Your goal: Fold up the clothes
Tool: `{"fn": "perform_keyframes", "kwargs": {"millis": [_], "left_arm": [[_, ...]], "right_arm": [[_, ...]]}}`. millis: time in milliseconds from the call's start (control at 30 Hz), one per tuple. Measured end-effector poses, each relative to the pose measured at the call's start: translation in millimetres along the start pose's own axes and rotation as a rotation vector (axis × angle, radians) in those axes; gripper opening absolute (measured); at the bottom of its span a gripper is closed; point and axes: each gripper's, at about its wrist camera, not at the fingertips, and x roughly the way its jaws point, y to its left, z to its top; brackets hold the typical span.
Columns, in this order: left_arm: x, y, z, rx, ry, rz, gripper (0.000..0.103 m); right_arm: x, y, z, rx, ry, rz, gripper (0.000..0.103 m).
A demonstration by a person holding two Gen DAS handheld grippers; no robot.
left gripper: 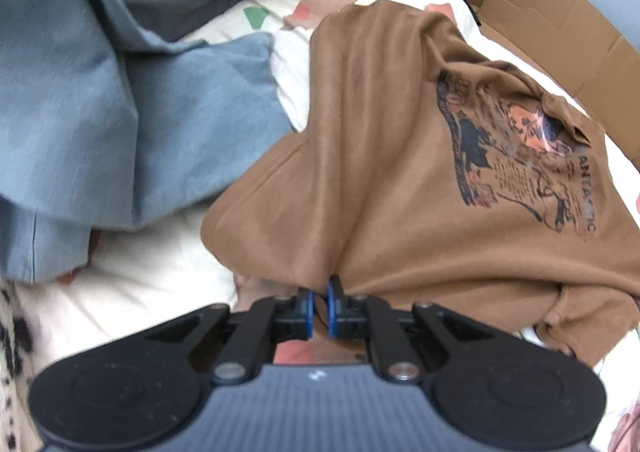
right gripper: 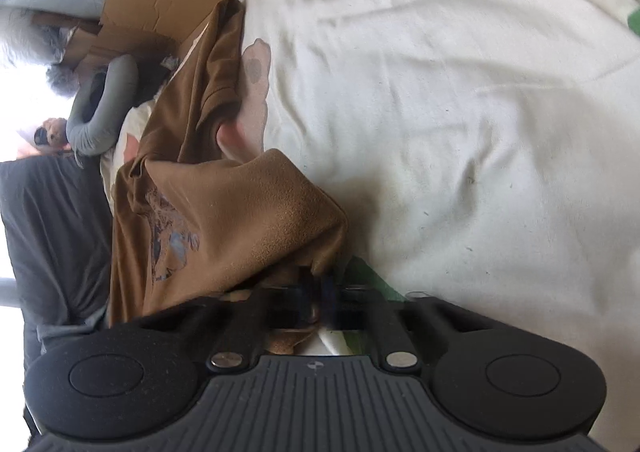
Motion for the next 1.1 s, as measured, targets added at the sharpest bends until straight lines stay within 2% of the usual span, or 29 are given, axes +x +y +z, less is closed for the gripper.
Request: {"fn": "perform_keyframes", "kwargs": {"millis": [133,533,833,933,967,1000,1033,1100], "left_arm": [[-10,-3,-12,0.012,0.041,-0.023,0.007],[-58,-6,-54,-0.008,0.126,-0.073,0.007],[-72,-11,-92,-0.009,0.276,-0.144,0.009],[-72,-13,-84,0.009,0.269,-0.134,0.019],[-71,-15,-80,0.031,0.261,-0.115,0.025],[-71,-19,-77,0.061,0.252,-0.089,0.035],[-70,-23,-74,0.093,0.24,-0.067,0.038],[-65,-28,-61,0.125,0.214,-0.068,0.042]], "right_arm": [[-15,9,1,-0.073,-0.006,-0.024,0.001],[-60,12,4,-0.106,-0.036,-0.086,0.001],[-93,13,-4,-0.117,-0.063,-0.125,0.001],[-101,10,-9,-0.113,-0.071,-0.141,0.001],[-103,8,-9,-0.109,-0.075,-0.145,0.001],[-104,7,-10,-0.106,-0.079,-0.149,0.001],[-106,5,-11,-0.102,-0.083,-0.153,0.001],[-105,2,-11,-0.099,-0.082,-0.159,0.001]]}}
